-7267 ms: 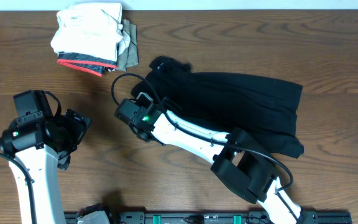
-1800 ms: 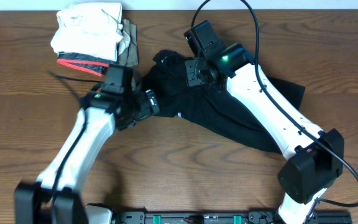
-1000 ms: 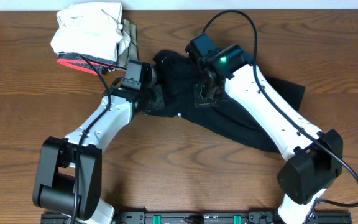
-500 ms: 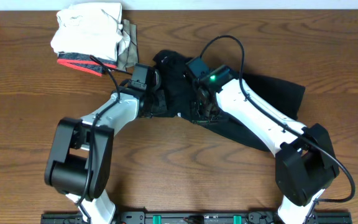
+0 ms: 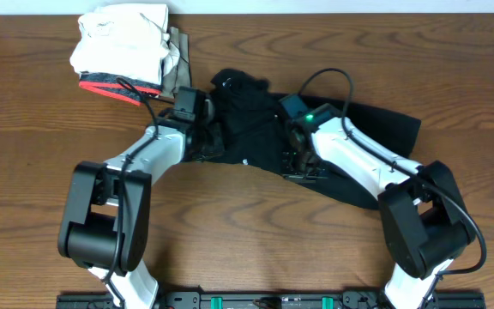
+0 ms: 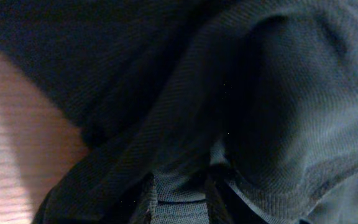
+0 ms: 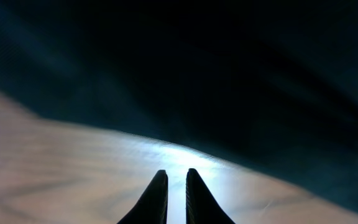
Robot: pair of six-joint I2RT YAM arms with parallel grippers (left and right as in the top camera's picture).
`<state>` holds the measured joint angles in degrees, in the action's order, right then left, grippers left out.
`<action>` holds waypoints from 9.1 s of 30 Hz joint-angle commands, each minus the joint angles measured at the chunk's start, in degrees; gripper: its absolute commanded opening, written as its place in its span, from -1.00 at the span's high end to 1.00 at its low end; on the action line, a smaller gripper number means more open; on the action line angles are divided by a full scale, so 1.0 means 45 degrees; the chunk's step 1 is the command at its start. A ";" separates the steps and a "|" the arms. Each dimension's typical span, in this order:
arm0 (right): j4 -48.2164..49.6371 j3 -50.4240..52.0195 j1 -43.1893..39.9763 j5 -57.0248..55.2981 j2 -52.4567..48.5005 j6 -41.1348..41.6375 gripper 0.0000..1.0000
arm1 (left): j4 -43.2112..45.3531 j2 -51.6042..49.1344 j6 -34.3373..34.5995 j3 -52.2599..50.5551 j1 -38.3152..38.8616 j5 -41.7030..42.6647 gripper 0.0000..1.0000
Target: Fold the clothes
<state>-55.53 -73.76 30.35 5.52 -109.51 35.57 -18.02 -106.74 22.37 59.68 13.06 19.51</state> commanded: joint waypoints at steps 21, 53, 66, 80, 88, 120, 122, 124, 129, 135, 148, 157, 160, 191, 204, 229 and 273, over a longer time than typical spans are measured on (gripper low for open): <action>0.0199 0.2176 -0.2657 -0.1321 -0.0068 0.0121 0.68 | -0.2987 -0.0393 -0.0214 -0.0131 -0.1569 -0.1787 0.40; 0.0568 0.1515 -0.7825 -0.0947 -0.0068 -0.2375 0.34 | -0.7898 0.0738 0.1540 -0.0131 -0.2171 -0.1025 0.43; -0.2089 -0.1807 -0.7485 0.3293 0.0612 -0.4546 0.66 | -0.8233 0.4891 0.1472 -0.0131 -0.2171 -0.1632 0.40; 0.0534 -0.1651 -0.1632 0.6120 0.0976 -0.2254 -0.19 | -0.8534 0.6222 0.1778 -0.0131 -0.2273 -0.2035 -0.54; 0.1467 -0.1530 0.1321 0.2521 0.0976 0.2837 -0.19 | -0.9617 0.6222 0.1753 -0.0131 -0.2934 -0.2210 -0.55; 0.5246 0.0928 0.2273 0.1399 0.0670 0.5178 -0.50 | -1.0365 0.6222 0.1001 -0.0131 -0.3031 -0.2195 -0.57; 0.5746 0.0928 0.2273 0.1515 0.0515 0.5168 -0.50 | -1.0370 0.6222 0.1001 -0.0131 -0.3031 -0.2195 -0.57; 0.6285 0.0928 0.2273 0.1656 0.0209 0.5178 -0.51 | -1.0370 0.6222 0.0996 -0.0131 -0.3031 -0.2195 -0.57; 0.6635 0.0928 0.2273 0.2016 -0.0335 0.5187 -0.45 | -1.0467 0.6222 0.0991 -0.0131 -0.3031 -0.2200 -0.57; 0.7082 0.0918 0.2273 0.2123 -0.0384 0.5129 -0.37 | -1.0360 0.6222 0.0996 -0.0131 -0.3031 -0.2200 -0.57; 0.7660 0.0918 0.2268 0.2778 -0.0384 0.5139 0.14 | -1.0302 0.6222 0.0991 -0.0131 -0.3031 -0.2200 -0.57; 0.9685 0.0918 0.2268 0.2681 -0.0384 0.5139 0.78 | -1.0312 0.6222 0.0991 -0.0131 -0.3031 -0.2200 -0.57; 1.0554 0.0918 0.2293 0.2249 -0.0418 0.5192 0.85 | -1.0307 0.6222 0.0986 -0.0131 -0.3031 -0.2200 -0.57; 0.5843 0.0330 0.3274 0.1302 0.0996 0.4843 -0.31 | -1.0083 0.6280 -0.0151 -0.0131 -0.3016 -0.1719 -0.57; 0.7193 0.0330 0.3585 0.1205 -0.0899 0.5445 -0.29 | -1.0224 0.6280 -0.0155 -0.0131 -0.3016 -0.1724 -0.57; 0.9568 0.0330 0.3585 0.0175 -0.0908 0.5610 0.98 | -1.0214 0.6280 -0.0165 -0.0131 -0.3016 -0.1729 -0.57; -0.2268 0.1239 -0.4784 -0.1088 0.4940 -0.0068 -0.89 | -0.6028 0.4741 0.0719 -0.0131 0.1957 0.0573 -0.57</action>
<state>-65.60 -69.95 11.14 1.34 -86.52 37.36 -46.41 -81.97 22.63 59.42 20.84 22.00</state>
